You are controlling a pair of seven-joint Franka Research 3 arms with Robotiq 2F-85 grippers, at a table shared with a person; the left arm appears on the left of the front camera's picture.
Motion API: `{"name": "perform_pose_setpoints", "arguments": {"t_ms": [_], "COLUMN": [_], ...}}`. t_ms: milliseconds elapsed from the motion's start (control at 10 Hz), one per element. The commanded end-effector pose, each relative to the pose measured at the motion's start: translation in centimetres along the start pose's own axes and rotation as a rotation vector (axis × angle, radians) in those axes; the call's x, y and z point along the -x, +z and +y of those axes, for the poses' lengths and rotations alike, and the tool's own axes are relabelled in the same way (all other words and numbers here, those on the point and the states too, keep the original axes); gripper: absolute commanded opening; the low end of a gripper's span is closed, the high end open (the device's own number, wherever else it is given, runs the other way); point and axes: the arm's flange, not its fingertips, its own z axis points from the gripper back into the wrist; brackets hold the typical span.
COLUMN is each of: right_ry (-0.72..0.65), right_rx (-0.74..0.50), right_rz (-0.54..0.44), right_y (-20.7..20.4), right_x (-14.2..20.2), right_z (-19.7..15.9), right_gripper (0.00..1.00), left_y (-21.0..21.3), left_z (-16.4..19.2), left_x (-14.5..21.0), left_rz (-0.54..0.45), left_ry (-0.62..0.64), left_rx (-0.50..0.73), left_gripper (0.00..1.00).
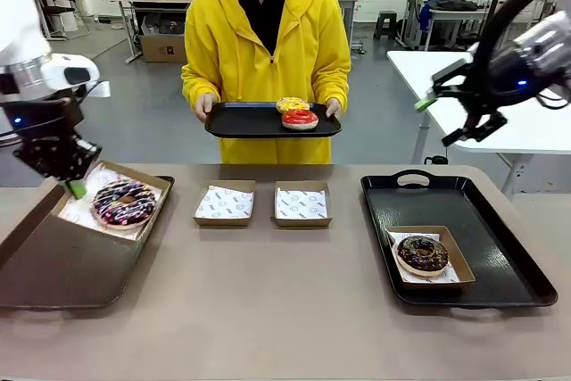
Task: Individually package the donuts and arrange them on the tray.
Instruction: Place the picked Paper togo box on the Handle tray while simultaneously picking up another Paper togo box from the table with the other hand.
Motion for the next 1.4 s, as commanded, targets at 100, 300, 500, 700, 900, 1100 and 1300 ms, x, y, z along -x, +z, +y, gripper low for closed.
{"name": "perform_pose_setpoints", "arguments": {"t_ms": [100, 300, 500, 700, 900, 1100, 1300], "right_ry": [0.018, 0.055, 0.058, 0.068, 0.068, 0.068, 0.067], "right_rx": [0.121, 0.130, 0.059, 0.109, 0.109, 0.109, 0.102], "right_rz": [-0.015, -0.015, 0.032, 0.013, 0.013, 0.013, 0.020], "right_y": [-5.0, -7.7, -7.8, -8.1, -8.1, -8.1, -8.1], "right_x": [-1.5, -1.2, -0.1, -1.2, -1.2, -1.2, -1.1], "right_z": [1.0, 2.0, 1.6, 2.2, 2.2, 2.2, 2.2], "right_gripper": [1.00, 1.00, 1.00, 1.00, 1.00, 1.00, 1.00], "left_y": [-2.0, -3.4, -4.3, -3.8, -3.8, -3.8, -3.8], "left_z": [3.3, 5.7, 6.4, 5.9, 5.9, 5.9, 5.9], "left_x": [2.2, 3.1, 3.5, 3.0, 3.0, 3.0, 3.0], "left_rz": [0.022, 0.053, 0.066, 0.070, 0.070, 0.070, 0.070], "left_ry": [0.087, 0.155, 0.164, 0.150, 0.150, 0.150, 0.150], "left_rx": [0.031, 0.027, 0.017, 0.027, 0.027, 0.027, 0.027], "left_gripper": [0.01, 0.01, 0.01, 0.01, 0.01, 0.01, 0.01]}}
